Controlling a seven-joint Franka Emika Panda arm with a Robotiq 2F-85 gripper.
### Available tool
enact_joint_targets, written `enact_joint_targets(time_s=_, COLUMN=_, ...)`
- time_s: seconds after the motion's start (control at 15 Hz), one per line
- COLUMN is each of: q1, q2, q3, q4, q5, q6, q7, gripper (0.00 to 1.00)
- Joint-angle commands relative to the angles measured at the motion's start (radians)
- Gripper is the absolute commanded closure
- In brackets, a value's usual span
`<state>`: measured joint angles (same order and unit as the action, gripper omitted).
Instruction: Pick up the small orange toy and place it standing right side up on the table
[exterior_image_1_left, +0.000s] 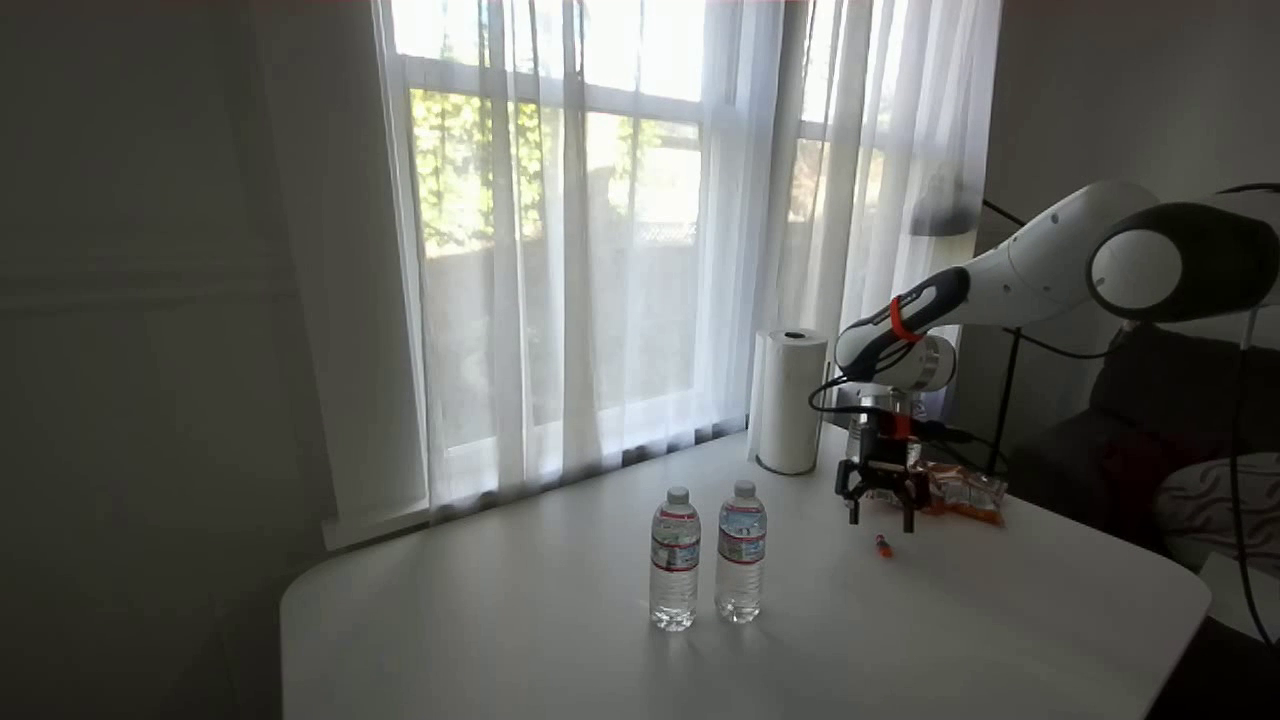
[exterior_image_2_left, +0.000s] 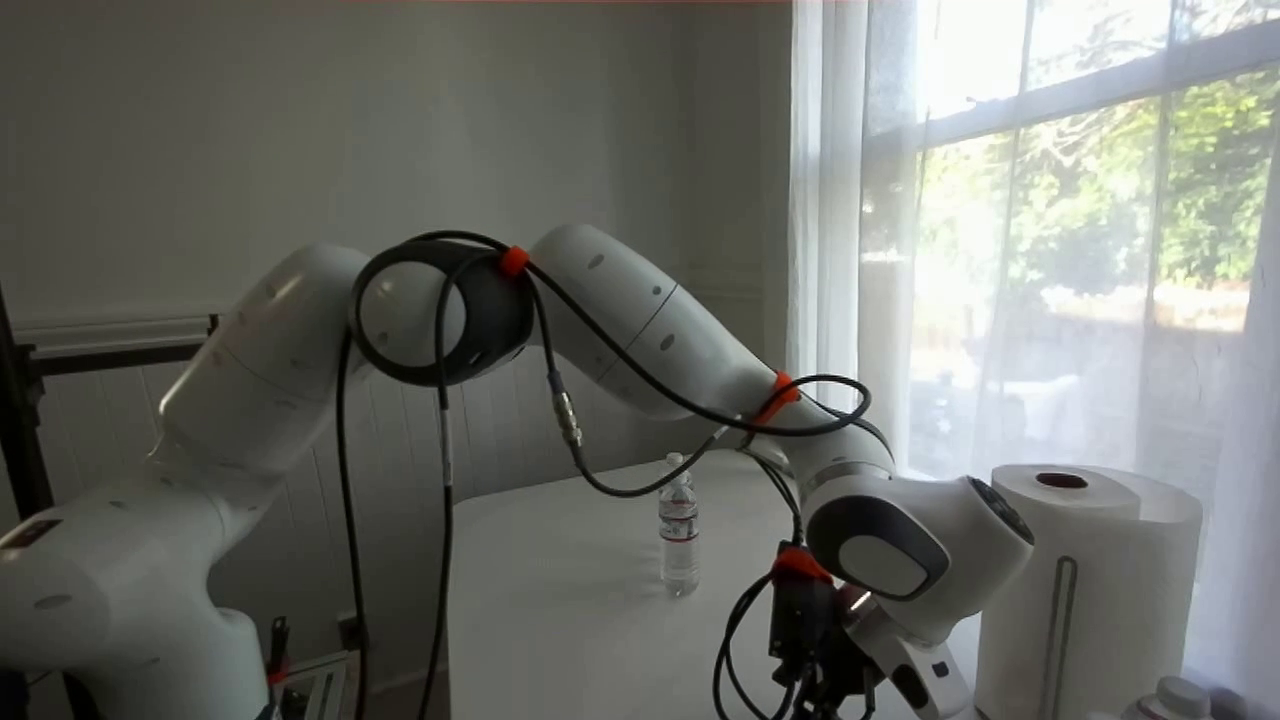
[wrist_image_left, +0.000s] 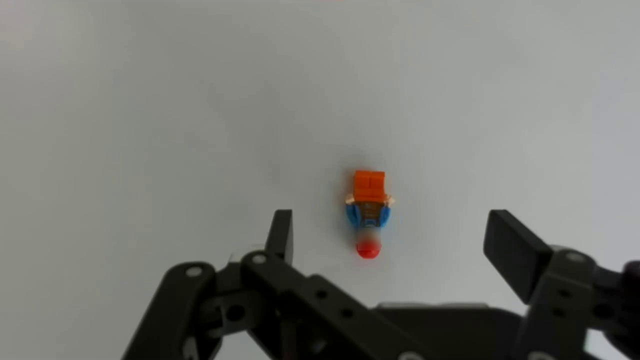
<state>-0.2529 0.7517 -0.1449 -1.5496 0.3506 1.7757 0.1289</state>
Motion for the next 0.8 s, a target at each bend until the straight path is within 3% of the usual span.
enact_joint_targets(time_s=0.0, q1=-0.019, q2=0.035, q3=0.016, q4=0.054, q5=0.028, q6=-0.023, q7=0.044, gripper=0.34)
enact_joint_targets(time_s=0.47, q1=-0.019, q2=0.05, q3=0.014, q4=0.071, q5=0.017, q6=-0.022, q7=0.058, gripper=0.82)
enact_joint_targets(time_s=0.53, q1=-0.018, q2=0.049, q3=0.013, q4=0.071, q5=0.015, q6=-0.022, q7=0.058, gripper=0.41)
enact_joint_targets(time_s=0.6, q1=-0.018, q2=0.049, q3=0.012, q4=0.071, q5=0.013, q6=-0.021, q7=0.058, gripper=0.45)
enact_joint_targets(time_s=0.73, q1=-0.02, q2=0.049, q3=0.012, q4=0.071, q5=0.013, q6=-0.023, q7=0.055, gripper=0.39)
